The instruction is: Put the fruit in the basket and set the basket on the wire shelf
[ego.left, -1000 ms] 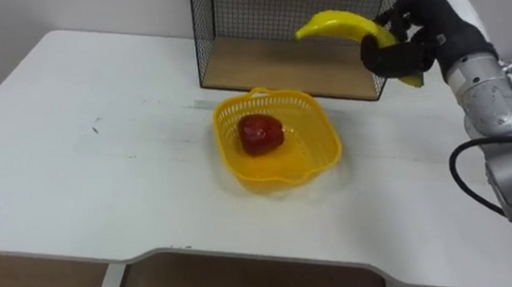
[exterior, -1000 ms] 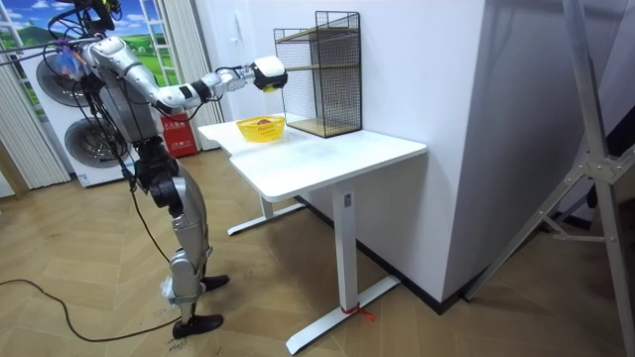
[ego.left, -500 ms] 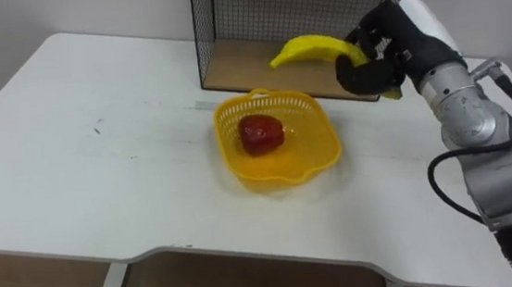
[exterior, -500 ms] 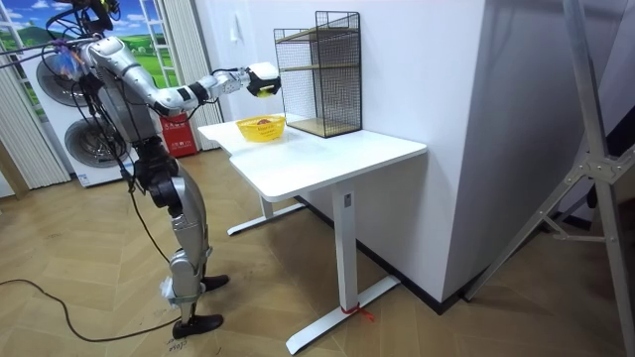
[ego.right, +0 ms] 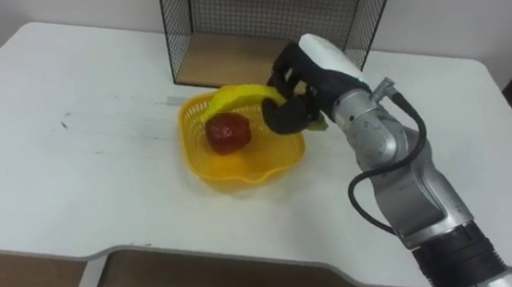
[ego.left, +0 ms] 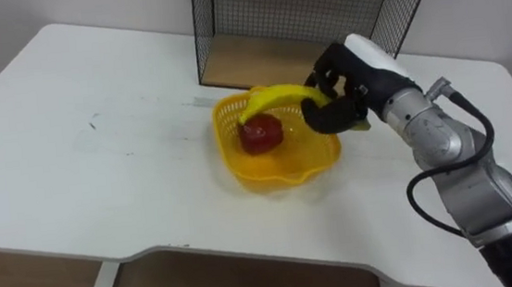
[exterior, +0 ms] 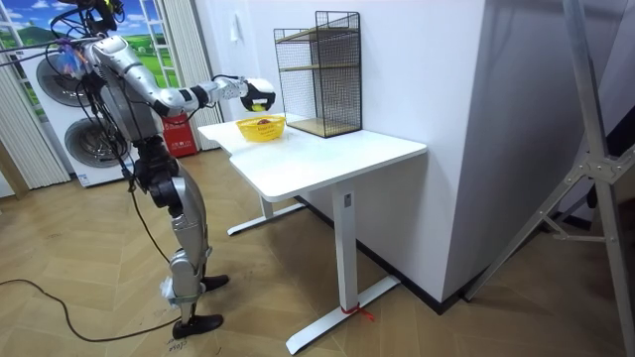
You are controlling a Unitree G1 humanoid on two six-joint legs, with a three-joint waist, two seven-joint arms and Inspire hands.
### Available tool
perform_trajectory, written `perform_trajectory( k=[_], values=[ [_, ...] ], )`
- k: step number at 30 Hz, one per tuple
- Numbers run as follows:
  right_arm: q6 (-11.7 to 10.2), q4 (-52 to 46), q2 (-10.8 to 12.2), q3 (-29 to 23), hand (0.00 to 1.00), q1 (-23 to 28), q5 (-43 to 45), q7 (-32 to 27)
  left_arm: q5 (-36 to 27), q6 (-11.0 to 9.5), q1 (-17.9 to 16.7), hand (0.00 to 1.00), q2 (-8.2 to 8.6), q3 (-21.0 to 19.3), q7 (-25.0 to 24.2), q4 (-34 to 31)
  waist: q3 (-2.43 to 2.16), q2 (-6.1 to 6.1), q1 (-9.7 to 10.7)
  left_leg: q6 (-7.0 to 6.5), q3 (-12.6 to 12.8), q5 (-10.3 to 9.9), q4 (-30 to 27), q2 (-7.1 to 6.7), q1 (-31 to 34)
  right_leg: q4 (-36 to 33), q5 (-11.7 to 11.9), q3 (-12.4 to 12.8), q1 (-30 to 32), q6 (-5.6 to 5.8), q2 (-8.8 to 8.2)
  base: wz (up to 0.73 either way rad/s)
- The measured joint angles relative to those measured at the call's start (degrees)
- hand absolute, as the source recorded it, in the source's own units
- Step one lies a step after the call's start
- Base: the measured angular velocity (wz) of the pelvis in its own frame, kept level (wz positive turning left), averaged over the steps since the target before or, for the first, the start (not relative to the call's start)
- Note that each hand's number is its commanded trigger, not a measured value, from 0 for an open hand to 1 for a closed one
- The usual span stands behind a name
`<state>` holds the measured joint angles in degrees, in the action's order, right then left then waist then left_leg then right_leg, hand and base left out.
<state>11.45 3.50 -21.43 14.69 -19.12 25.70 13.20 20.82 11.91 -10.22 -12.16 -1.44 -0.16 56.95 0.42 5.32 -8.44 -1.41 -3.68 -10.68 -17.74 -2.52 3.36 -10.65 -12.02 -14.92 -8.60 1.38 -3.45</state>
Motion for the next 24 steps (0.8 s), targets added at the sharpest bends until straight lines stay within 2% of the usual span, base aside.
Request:
perform_trajectory(
  k=[6,7,8,9,11,16,21,24],
  values=[
    [0.0,0.0,0.8,0.0,1.00,0.6,5.9,2.2,0.0,-1.1,0.1,0.00,-0.24,2.0,0.0,0.0,0.28,-0.28,0.0,-0.01,0.2,0.0,0.0,0.00,0.3,0.0,0.0,-0.1,0.5,0.00,-0.01,0.00],
    [0.0,0.0,0.8,0.0,0.74,0.7,6.1,2.5,0.0,-1.1,0.1,0.00,-0.24,2.1,0.0,0.0,0.28,-0.27,-0.1,-0.01,0.2,0.0,0.0,0.00,0.3,0.0,0.0,-0.1,0.5,0.00,-0.01,0.00],
    [0.0,0.0,1.0,0.1,0.25,0.7,6.2,2.9,0.0,-1.1,0.1,0.00,-0.23,2.3,0.0,0.1,0.29,-0.24,-0.1,-0.02,0.2,0.0,0.1,0.01,0.3,0.0,0.0,0.0,0.5,0.00,-0.01,0.00],
    [0.0,0.0,1.5,0.1,0.13,0.7,6.3,3.2,0.0,-1.1,0.1,0.00,-0.23,2.3,0.0,0.2,0.26,-0.16,-0.1,-0.02,0.2,0.0,0.1,0.02,0.3,0.0,0.0,0.0,0.5,0.00,-0.01,0.00],
    [0.0,0.0,2.0,0.1,0.00,0.7,6.3,3.4,0.0,-1.2,0.4,0.00,-0.23,2.3,0.0,0.3,0.28,-0.04,-0.1,-0.02,0.2,0.0,0.2,0.02,0.3,0.0,0.0,0.0,0.5,0.00,-0.01,0.00],
    [0.0,0.0,3.2,0.1,0.00,1.7,6.3,3.8,0.0,-1.4,0.6,0.00,-0.20,2.4,0.0,0.5,0.20,0.09,-0.1,-0.03,0.1,0.0,0.1,0.00,0.1,0.0,0.0,0.5,0.3,0.00,0.01,0.00],
    [0.1,0.2,3.6,0.1,0.00,3.4,6.3,4.0,0.0,-1.5,0.5,0.00,0.00,2.4,0.0,0.5,0.48,-0.33,-0.2,-0.03,0.1,0.0,-0.3,0.00,0.3,0.0,0.0,0.6,0.1,0.00,0.05,0.00],
    [0.2,0.2,3.7,0.1,0.00,3.4,6.3,4.2,0.0,-1.5,0.5,0.00,0.02,2.4,0.0,0.4,0.44,-0.38,-0.1,-0.03,-0.1,0.0,-0.8,0.01,0.9,0.0,0.0,0.8,0.5,-0.01,0.15,0.01]
  ],
)
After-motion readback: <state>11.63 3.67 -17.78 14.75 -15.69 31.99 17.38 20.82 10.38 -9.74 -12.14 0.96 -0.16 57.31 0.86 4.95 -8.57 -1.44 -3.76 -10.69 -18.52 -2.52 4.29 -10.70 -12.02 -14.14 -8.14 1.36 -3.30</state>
